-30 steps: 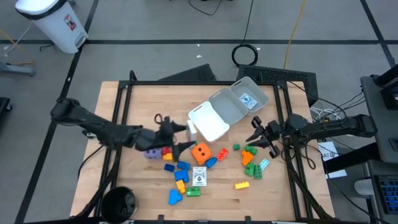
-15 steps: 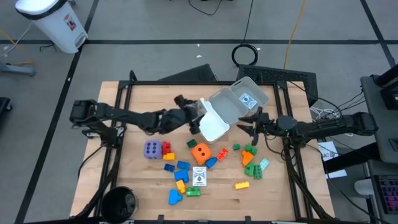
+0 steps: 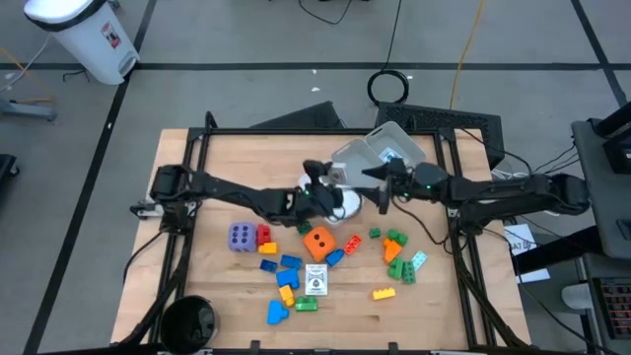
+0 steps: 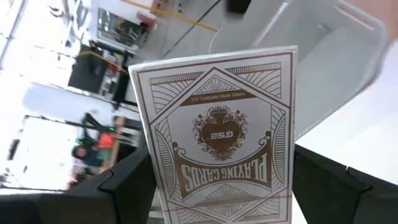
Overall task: Pick & Place Toys
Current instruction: Put the brown deck of cards into the right grey bin
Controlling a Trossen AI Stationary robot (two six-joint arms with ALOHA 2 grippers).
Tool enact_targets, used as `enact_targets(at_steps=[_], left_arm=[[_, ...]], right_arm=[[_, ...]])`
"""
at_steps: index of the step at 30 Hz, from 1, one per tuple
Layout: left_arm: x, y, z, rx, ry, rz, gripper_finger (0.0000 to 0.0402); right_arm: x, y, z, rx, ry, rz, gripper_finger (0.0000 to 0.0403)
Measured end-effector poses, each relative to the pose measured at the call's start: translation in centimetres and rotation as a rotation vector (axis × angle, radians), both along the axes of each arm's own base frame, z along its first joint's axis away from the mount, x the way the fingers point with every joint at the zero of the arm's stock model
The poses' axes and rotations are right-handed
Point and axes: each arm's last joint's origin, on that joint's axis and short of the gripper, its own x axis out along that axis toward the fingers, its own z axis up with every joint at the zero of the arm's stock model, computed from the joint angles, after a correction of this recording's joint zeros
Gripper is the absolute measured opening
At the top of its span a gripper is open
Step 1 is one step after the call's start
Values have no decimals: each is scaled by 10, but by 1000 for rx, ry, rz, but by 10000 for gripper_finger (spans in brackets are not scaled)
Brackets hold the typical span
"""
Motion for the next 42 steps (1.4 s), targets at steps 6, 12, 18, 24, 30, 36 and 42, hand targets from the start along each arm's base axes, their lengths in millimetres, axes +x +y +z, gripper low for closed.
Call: enact_targets(at_steps=[6, 12, 18, 24, 30, 36, 42], left_arm=[[7, -15, -8, 38, 38, -24, 312], [7, -17, -7, 45, 39, -38, 312], [7, -15, -8, 23, 21, -34, 312], [8, -13, -7, 9, 12, -45, 316], [10, -14, -7, -108, -120, -43, 357], [4, -23, 10, -313, -223, -168, 387], [-25, 2, 45, -596, -256, -288, 391]], right_arm=[[20, -4, -7, 10, -20, 6, 303], [39, -6, -11, -25, 9, 37, 277], [46, -8, -9, -74, 20, 43, 205], [44, -7, -7, -99, 33, 63, 69], [40, -8, -8, -134, 85, 80, 29], [23, -6, 0, -146, 152, 70, 31], [-1, -3, 15, -193, 190, -66, 26]])
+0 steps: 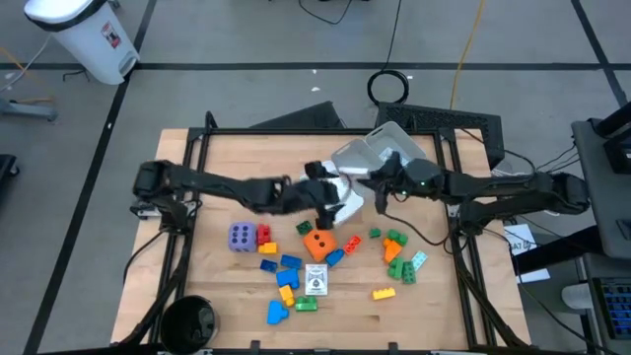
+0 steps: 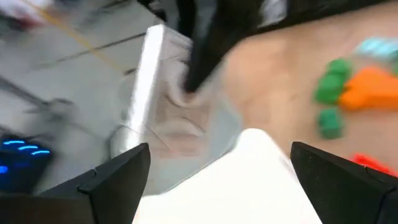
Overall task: Pick & Place Toys
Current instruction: Put the brown deck of cards into the right grey bin
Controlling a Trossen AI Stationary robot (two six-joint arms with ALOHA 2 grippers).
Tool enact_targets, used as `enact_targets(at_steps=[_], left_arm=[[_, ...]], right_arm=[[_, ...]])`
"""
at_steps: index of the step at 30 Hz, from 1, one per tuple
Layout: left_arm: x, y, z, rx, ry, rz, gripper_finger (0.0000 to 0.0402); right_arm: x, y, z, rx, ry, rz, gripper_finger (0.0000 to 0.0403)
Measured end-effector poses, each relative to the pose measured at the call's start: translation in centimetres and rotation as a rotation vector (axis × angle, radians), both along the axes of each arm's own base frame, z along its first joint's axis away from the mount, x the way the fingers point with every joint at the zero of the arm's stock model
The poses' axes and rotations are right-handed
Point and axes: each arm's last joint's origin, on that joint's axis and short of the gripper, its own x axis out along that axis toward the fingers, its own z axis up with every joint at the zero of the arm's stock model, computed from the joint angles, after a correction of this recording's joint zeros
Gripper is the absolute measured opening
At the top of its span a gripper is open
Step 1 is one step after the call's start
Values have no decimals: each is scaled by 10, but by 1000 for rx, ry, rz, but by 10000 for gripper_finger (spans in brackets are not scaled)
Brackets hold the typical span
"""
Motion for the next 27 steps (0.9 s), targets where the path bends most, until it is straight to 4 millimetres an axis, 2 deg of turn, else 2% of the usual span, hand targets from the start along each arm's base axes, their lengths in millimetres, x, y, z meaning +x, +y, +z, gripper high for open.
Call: enact_targets(at_steps=[4, 8, 12, 15, 18, 23, 27], left_arm=[[-26, 23, 6, -128, -93, -132, 392], [-51, 42, -10, -187, -221, -141, 392], [-70, 54, -27, -215, -359, -89, 392], [-77, 61, -37, -233, -422, -52, 392], [-78, 66, -36, -251, -459, -31, 392], [-78, 68, -35, -256, -464, -26, 392], [-77, 65, -36, -258, -457, -31, 392]], right_arm=[[-19, -3, -5, -84, 14, -216, 26], [-32, -10, -19, -183, 71, -436, 28], [-40, -24, -37, -232, 149, -549, 28], [-46, -38, -54, -211, 219, -596, 28], [-53, -52, -68, -179, 253, -625, 29], [-59, -67, -84, -138, 203, -605, 43], [-64, -69, -90, -157, 138, -628, 76]])
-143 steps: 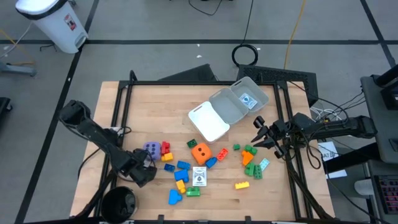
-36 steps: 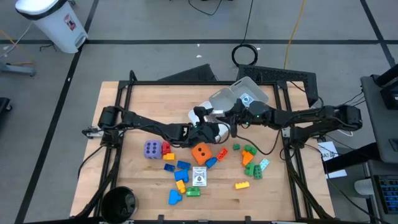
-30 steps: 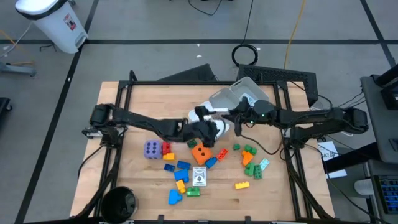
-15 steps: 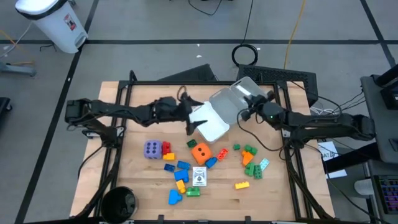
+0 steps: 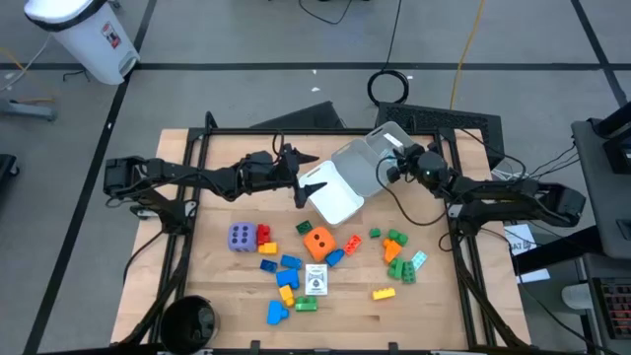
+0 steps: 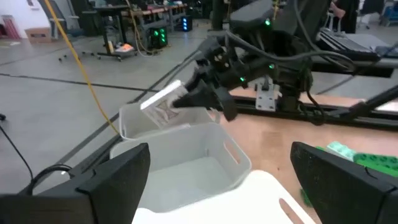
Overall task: Pick & Place Toys
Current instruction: Put the brown deck of cards into the right grey bin
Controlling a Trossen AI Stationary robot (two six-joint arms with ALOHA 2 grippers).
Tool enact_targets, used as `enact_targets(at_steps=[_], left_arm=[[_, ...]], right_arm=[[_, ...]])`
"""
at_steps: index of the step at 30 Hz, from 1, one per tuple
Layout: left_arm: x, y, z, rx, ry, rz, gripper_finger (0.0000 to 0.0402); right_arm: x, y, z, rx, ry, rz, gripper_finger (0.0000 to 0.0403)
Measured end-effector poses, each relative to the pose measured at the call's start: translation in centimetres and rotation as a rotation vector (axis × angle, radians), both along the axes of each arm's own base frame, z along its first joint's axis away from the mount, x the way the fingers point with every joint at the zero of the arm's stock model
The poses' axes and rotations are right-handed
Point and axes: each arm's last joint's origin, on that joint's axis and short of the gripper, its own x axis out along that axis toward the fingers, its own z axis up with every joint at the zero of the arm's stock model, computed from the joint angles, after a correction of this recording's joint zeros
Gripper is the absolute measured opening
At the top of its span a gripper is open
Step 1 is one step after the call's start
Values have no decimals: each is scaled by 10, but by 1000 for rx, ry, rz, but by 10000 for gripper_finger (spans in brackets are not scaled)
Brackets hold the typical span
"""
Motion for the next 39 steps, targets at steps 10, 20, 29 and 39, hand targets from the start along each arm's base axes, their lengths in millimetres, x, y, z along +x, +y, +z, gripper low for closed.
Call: enact_targets(at_steps=[10, 20, 29, 39], left_arm=[[0, -2, 0, 1, 2, -13, 392], [1, -3, 0, -2, 0, -15, 392], [1, -3, 0, -3, -1, -16, 392], [1, -5, 0, -23, -5, -21, 392]], right_arm=[[-2, 3, 3, -6, -73, 30, 222], [-2, 16, 22, -25, -205, 188, 255], [7, 26, 68, 272, -109, 168, 201], [0, 21, 52, 324, 167, -76, 31]])
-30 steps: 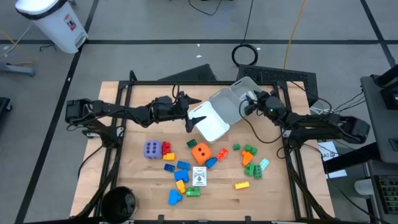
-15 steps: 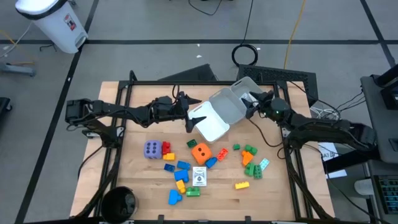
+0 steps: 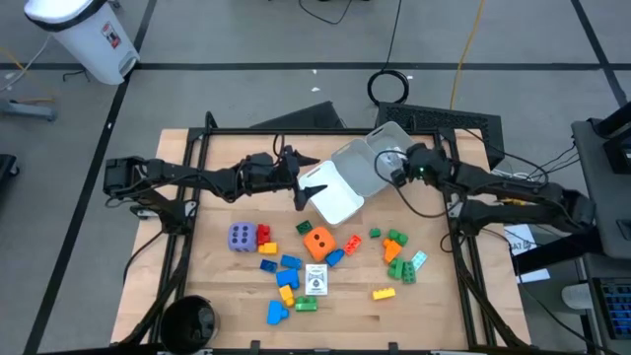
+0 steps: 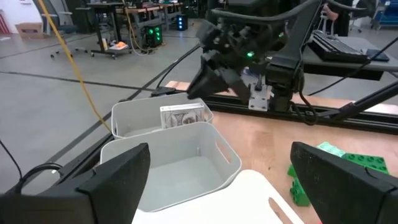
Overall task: Pick & Place Toys
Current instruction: Put the brown deck of cards into the right grey bin
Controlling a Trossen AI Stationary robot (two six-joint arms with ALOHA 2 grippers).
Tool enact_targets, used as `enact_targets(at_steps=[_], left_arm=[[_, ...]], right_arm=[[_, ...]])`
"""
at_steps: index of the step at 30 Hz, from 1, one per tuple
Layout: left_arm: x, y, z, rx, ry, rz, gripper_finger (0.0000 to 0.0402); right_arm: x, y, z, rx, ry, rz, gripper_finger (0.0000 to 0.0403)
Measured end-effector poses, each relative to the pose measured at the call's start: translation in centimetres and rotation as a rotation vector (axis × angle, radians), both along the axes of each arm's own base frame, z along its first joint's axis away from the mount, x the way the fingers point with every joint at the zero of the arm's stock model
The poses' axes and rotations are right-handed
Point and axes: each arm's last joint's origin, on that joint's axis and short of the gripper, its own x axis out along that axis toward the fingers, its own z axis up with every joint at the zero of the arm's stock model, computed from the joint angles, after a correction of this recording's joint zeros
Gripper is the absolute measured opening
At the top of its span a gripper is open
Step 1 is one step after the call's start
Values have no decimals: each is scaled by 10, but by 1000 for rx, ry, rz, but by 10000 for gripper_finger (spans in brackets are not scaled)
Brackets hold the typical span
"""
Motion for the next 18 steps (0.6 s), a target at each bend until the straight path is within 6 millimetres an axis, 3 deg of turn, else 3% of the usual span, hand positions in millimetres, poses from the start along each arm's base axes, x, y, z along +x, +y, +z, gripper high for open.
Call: enact_targets(at_steps=[2, 10, 18], left_arm=[[0, -2, 0, 4, 1, -6, 392], [0, -2, 0, 23, 6, -9, 392], [0, -2, 0, 23, 5, -9, 392]], right_arm=[[-2, -3, 0, 4, 6, -14, 8], [-14, -9, -8, 38, 106, -116, 4], [-9, -14, -14, 164, 34, -23, 1]])
